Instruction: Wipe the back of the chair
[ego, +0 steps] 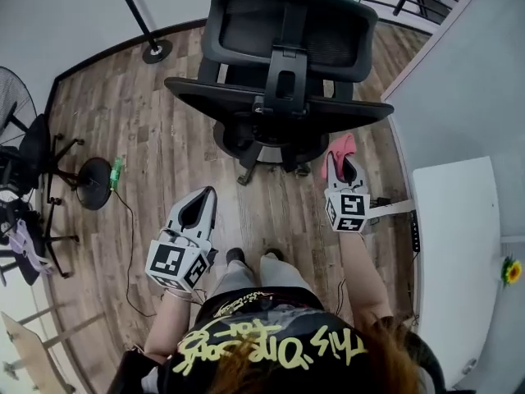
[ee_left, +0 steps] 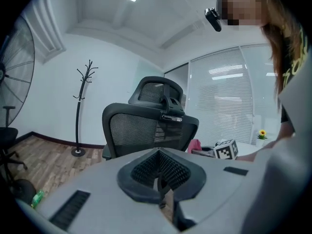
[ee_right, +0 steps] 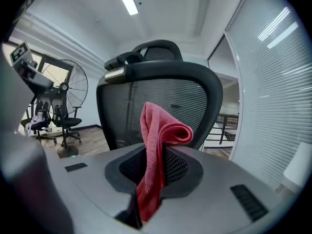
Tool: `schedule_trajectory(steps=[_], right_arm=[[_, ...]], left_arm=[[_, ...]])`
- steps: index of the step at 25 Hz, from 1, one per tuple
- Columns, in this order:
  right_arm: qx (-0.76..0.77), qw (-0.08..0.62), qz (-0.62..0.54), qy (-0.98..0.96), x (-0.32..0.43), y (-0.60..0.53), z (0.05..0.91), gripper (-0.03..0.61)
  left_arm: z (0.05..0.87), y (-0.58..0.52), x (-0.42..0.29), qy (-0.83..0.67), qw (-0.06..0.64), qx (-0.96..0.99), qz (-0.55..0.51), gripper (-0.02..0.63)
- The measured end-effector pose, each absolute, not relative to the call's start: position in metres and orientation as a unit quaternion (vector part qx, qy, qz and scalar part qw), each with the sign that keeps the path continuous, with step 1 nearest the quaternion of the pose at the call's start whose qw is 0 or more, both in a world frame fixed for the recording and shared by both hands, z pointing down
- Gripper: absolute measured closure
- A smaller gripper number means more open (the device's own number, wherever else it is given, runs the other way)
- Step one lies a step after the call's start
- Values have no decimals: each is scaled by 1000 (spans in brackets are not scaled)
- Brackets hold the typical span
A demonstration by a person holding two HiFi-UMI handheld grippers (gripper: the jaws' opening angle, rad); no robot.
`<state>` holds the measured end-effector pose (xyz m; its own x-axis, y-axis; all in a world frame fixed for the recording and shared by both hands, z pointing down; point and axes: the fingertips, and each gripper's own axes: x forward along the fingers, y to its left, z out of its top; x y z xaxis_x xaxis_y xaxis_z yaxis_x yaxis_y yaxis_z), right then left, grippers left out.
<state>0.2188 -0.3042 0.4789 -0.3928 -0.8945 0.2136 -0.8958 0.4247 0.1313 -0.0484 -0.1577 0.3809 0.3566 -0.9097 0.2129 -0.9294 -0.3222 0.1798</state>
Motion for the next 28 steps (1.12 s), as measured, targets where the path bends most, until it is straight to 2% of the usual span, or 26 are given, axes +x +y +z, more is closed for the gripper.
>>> schedule_trajectory(steps=[7,23,28], right_arm=[[554,149,41,-818,238,-373,540,517],[655,98,42,-748,221,-423,539,517],[622,118,17,-774,174,-414,538,517]], left_arm=[[392,-138,-46,-611,128,779,56,621],[401,-145,-89,-600,125,787,69,621],[402,-148,-103,-579,127,801,77,621]])
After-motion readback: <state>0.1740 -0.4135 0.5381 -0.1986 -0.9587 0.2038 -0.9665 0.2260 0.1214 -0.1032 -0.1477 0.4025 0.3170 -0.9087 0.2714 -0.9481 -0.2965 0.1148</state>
